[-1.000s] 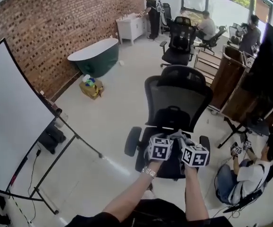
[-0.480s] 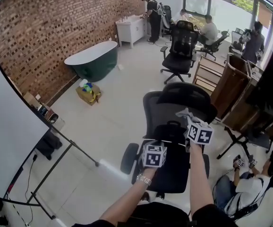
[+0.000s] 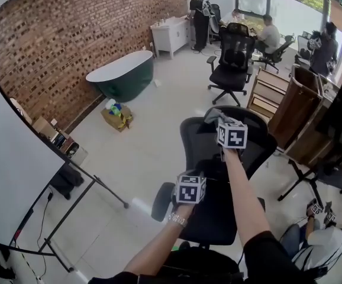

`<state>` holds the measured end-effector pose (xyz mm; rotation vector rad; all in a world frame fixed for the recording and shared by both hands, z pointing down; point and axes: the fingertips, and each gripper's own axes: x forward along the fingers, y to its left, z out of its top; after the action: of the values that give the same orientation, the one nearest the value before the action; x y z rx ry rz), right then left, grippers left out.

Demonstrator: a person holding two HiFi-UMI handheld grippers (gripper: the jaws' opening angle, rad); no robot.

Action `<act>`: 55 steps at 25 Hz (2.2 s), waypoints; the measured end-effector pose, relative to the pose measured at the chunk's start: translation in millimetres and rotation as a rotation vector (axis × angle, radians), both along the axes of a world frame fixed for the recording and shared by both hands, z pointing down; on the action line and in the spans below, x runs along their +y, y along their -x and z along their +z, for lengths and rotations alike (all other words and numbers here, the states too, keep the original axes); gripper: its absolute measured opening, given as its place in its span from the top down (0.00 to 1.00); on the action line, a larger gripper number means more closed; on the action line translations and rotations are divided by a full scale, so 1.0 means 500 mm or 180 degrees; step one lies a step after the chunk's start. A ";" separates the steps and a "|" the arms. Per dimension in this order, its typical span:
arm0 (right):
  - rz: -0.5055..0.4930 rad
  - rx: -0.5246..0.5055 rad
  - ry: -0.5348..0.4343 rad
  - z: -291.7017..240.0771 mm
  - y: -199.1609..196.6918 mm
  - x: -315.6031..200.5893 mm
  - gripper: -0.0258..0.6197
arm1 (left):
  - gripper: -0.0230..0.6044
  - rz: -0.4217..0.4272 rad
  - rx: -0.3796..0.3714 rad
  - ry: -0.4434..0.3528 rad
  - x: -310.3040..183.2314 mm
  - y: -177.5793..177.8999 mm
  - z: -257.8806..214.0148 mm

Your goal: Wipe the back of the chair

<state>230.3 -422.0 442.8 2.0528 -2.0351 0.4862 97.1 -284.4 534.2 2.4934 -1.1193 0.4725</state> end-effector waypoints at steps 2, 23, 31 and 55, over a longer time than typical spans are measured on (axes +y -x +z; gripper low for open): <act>0.0223 -0.0014 -0.0022 0.003 -0.074 0.025 0.89 | 0.85 -0.0004 -0.0031 0.0004 -0.013 0.000 0.003; -0.0254 -0.0500 -0.0068 0.043 0.054 0.108 0.90 | 0.85 0.0100 0.0037 0.0002 0.000 -0.068 -0.004; -0.0183 -0.0431 0.0255 0.138 0.047 0.021 0.90 | 0.85 -0.0165 0.0064 0.0006 -0.002 -0.003 0.009; 0.0350 -0.0534 -0.0363 0.109 0.015 0.209 0.90 | 0.85 0.0031 0.0018 0.0067 0.036 -0.054 0.027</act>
<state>222.8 -317.8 497.5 2.2708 -2.0947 0.5935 123.9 -266.2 547.7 2.4815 -1.0950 0.4771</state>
